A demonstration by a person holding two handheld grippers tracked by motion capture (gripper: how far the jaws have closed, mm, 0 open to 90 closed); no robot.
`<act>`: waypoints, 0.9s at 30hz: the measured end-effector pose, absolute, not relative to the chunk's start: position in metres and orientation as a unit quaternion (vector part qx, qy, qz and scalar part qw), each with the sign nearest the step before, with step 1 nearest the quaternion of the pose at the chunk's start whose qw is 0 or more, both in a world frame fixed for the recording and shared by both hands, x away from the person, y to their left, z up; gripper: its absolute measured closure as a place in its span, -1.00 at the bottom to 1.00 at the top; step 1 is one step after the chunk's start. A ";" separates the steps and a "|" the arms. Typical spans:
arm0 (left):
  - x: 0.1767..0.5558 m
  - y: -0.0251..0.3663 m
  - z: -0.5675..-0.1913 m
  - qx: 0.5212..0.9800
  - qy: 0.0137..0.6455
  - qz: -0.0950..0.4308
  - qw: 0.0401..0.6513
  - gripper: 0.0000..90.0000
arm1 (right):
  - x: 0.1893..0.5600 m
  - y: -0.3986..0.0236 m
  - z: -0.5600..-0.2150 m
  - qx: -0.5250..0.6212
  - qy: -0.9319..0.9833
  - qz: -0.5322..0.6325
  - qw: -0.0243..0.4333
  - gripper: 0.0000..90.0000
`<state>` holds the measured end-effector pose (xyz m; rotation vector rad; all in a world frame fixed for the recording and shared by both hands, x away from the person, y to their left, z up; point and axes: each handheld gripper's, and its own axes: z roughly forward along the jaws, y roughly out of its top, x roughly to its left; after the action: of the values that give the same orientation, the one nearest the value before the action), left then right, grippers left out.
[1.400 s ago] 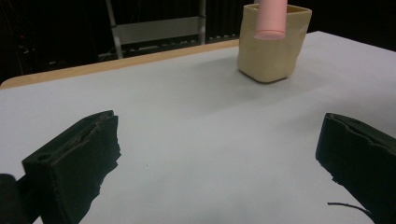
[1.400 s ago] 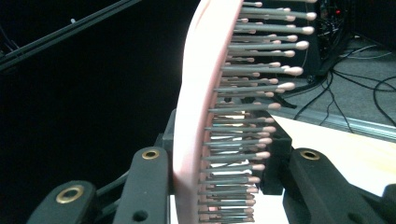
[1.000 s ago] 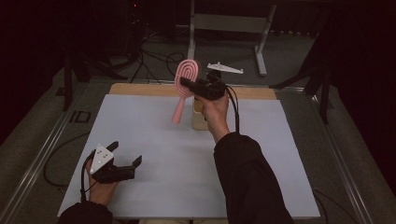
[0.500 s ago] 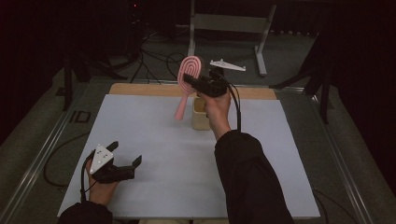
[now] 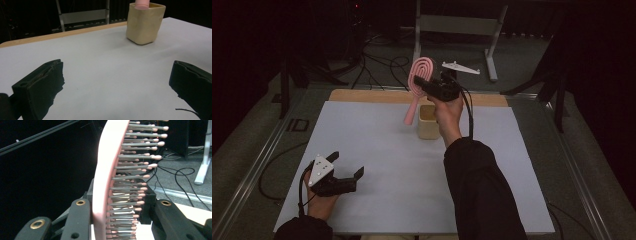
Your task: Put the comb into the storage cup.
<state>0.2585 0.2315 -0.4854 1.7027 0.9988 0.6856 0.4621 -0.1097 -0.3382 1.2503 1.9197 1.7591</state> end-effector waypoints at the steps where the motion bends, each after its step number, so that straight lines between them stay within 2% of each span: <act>1: 0.258 0.232 -0.485 0.705 0.413 0.284 0.502 -0.99 | 0.463 -0.110 -0.338 0.431 0.658 0.604 0.127 0.41; 27: 0.259 0.230 -0.486 0.707 0.412 0.281 0.502 -1.00 | 0.467 -0.129 -0.334 0.452 0.639 0.604 0.152 0.41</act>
<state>0.2587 0.2299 -0.4864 1.7085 0.9951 0.6800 0.4671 -0.1293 -0.3345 1.2979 1.8327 1.7319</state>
